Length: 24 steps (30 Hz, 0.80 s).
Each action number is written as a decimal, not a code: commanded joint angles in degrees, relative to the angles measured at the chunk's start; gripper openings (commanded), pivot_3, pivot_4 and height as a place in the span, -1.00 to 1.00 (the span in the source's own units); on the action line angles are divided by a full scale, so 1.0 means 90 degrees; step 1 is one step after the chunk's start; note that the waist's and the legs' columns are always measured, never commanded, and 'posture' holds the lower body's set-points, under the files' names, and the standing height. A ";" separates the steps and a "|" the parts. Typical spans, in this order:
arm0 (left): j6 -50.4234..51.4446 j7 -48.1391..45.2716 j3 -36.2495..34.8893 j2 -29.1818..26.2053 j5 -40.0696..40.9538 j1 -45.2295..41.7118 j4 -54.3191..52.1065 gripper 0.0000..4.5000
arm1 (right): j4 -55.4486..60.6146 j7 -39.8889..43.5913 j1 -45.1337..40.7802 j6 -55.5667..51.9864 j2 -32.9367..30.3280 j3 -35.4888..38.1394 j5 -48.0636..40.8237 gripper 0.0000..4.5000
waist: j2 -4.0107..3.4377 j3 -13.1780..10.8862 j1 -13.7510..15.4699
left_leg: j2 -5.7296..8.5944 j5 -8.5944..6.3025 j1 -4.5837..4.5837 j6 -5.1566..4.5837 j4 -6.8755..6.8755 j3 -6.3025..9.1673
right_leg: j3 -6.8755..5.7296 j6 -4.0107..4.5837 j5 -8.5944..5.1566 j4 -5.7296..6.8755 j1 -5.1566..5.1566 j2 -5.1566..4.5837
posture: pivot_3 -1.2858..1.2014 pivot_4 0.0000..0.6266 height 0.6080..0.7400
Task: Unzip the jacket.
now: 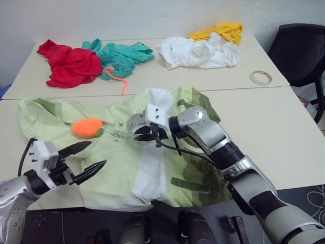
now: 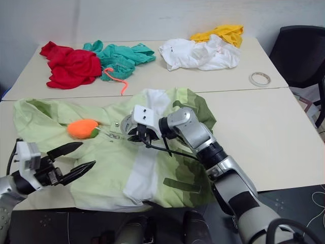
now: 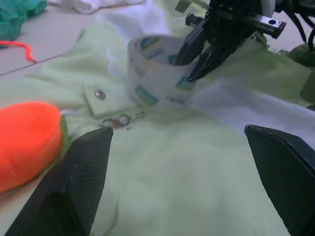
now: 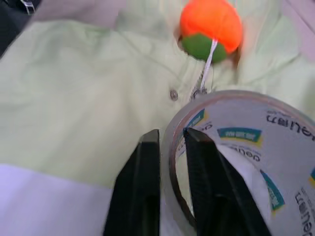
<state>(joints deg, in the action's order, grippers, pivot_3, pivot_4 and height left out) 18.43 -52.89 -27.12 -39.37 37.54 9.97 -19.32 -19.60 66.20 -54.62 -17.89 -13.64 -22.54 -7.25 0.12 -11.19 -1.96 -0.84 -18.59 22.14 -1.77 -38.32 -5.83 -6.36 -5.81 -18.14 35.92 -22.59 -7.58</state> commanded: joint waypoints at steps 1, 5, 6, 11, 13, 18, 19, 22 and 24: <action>0.0011 -0.0032 0.0229 -0.0037 0.0047 -0.0297 -0.0036 1.00 | 0.0794 0.0605 0.0279 -0.0160 -0.0571 0.1004 -0.0969 -0.93 | 0.0001 0.0000 0.0055 | 0.0001 0.0000 0.0001 0.0000 -0.0001 0.0005 | -0.0001 0.0000 0.0000 0.0000 0.0001 0.0000 | 0.03 -0.52 1.00; 0.0001 -0.0028 0.0572 0.0065 0.0010 -0.0536 -0.0031 1.00 | 0.1626 0.0724 0.0676 -0.0950 -0.1513 0.2048 -0.1833 -0.93 | 0.0000 0.0000 0.0039 | 0.0008 -0.0002 0.0006 -0.0005 0.0003 0.0011 | -0.0003 -0.0004 0.0004 -0.0006 0.0002 -0.0005 | 0.03 -0.52 1.00; -0.0009 -0.0033 0.0656 0.0085 0.0001 -0.0597 -0.0020 1.00 | 0.1802 0.0701 0.0752 -0.1210 -0.1791 0.2321 -0.2029 -0.93 | 0.0000 -0.0001 0.0042 | 0.0008 -0.0002 0.0006 -0.0005 0.0006 0.0012 | -0.0007 -0.0004 0.0004 -0.0007 0.0001 -0.0004 | 0.03 -0.52 1.00; 0.0127 -0.0089 0.1108 0.0142 0.0111 -0.0889 -0.0127 1.00 | 0.1126 0.0743 0.1212 -0.1327 -0.4003 0.3362 -0.1719 -0.94 | 0.0000 -0.0003 0.0099 | 0.0008 -0.0002 0.0009 -0.0006 0.0005 0.0008 | -0.0015 -0.0004 0.0004 -0.0015 0.0003 -0.0003 | 0.03 -0.52 1.00; 0.0121 -0.0096 0.1252 0.0189 0.0118 -0.1010 -0.0176 1.00 | 0.0261 0.0603 0.1386 -0.0807 -0.4631 0.3454 -0.1282 -0.94 | 0.0001 -0.0003 0.0119 | 0.0010 -0.0001 0.0007 -0.0009 0.0002 0.0004 | -0.0015 -0.0005 0.0004 -0.0022 0.0010 -0.0003 | 0.03 -0.52 1.00; 0.0056 -0.0116 0.1566 0.0258 0.0012 -0.1438 -0.0138 1.00 | -0.2367 -0.0086 0.1455 0.1005 -0.5206 0.3216 -0.0167 -0.94 | 0.0003 -0.0004 0.0059 | 0.0010 0.0012 -0.0014 -0.0022 -0.0004 -0.0040 | -0.0014 -0.0020 0.0013 -0.0025 0.0011 0.0001 | 0.03 -0.52 1.00; 0.0025 -0.0119 0.1609 0.0268 -0.0023 -0.1511 -0.0101 1.00 | -0.2845 -0.0294 0.1388 0.1318 -0.5192 0.3178 0.0010 -0.94 | 0.0002 -0.0004 0.0033 | 0.0010 0.0015 -0.0016 -0.0019 -0.0003 -0.0043 | -0.0014 -0.0021 0.0013 -0.0025 0.0010 0.0001 | 0.03 -0.52 1.00; -0.0108 -0.0075 0.1644 0.0297 -0.0173 -0.1593 0.0005 1.00 | -0.3706 -0.0183 0.1271 0.1469 -0.5111 0.3226 0.0037 -0.62 | -0.0012 -0.0012 -0.0005 | 0.0006 0.0019 -0.0036 -0.0012 0.0011 -0.0064 | -0.0004 -0.0021 0.0013 0.0000 0.0008 0.0007 | 0.03 -0.52 1.00; -0.0204 0.0043 0.1580 0.0307 -0.0324 -0.1558 0.0075 1.00 | -0.4013 -0.0273 0.1291 0.1913 -0.5080 0.3248 0.0102 -0.37 | -0.0015 -0.0013 -0.0014 | 0.0002 0.0021 -0.0046 -0.0010 0.0021 -0.0076 | 0.0007 -0.0021 0.0013 0.0002 0.0006 0.0011 | 0.03 -0.52 1.00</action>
<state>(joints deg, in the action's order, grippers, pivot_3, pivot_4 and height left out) 18.18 -53.18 -12.03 -36.75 35.60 -4.31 -18.97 -54.87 64.19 -41.75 -4.35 -58.73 5.22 -6.55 -0.01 -11.31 -2.09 -0.83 -18.40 21.71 -1.86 -38.12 -6.52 -6.29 -6.00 -18.03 35.94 -22.53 -7.47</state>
